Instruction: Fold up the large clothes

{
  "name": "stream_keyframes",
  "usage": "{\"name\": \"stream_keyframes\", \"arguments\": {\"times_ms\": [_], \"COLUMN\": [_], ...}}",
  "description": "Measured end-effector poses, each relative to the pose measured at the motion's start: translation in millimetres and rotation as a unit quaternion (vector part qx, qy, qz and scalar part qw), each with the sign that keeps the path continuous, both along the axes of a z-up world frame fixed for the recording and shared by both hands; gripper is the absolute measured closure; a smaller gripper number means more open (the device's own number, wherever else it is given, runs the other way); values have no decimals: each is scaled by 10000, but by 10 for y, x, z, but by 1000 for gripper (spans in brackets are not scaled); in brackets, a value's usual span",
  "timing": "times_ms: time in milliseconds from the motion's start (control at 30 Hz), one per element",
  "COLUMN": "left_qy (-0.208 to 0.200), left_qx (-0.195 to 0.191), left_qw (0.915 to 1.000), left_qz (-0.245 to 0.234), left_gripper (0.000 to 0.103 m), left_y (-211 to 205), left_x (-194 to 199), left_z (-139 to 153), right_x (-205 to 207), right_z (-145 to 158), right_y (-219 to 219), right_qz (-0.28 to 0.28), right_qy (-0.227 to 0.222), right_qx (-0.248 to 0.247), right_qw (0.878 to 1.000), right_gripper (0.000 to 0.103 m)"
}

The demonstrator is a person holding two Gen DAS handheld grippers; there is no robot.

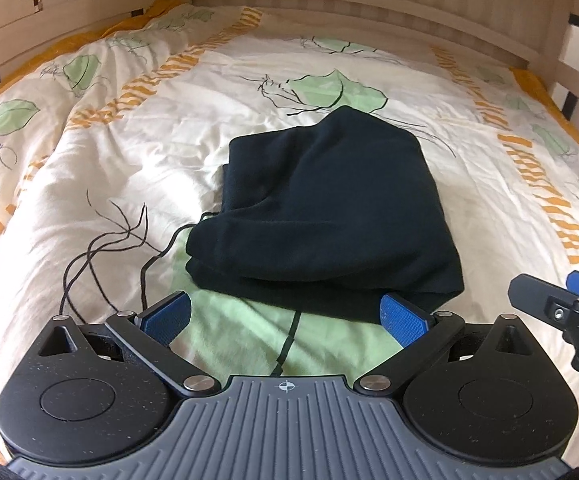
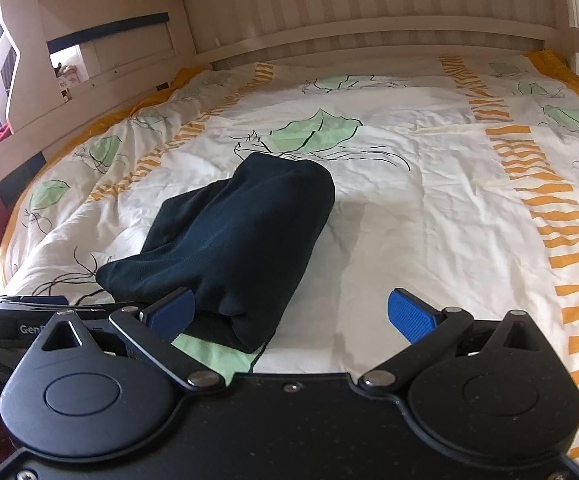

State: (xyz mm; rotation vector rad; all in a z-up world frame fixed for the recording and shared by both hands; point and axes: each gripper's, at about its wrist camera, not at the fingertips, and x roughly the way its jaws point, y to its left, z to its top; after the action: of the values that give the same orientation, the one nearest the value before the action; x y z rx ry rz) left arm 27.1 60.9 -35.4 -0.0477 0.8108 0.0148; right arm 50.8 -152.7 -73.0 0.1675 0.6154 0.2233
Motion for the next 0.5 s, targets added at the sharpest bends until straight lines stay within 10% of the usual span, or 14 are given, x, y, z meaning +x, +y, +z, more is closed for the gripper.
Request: {"name": "stream_keyframes", "arguments": {"times_ms": [500], "left_qy": [-267], "left_qx": [-7], "left_qw": [9993], "left_qz": [264], "left_gripper": [1], "left_y": [99], "left_x": [-73], "left_z": [117], "right_x": [5], "right_z": [24], "right_y": [74], "right_qz": [37], "right_qy": [32], "right_qx": [-74], "right_qw": [10000], "right_gripper": [0]}}
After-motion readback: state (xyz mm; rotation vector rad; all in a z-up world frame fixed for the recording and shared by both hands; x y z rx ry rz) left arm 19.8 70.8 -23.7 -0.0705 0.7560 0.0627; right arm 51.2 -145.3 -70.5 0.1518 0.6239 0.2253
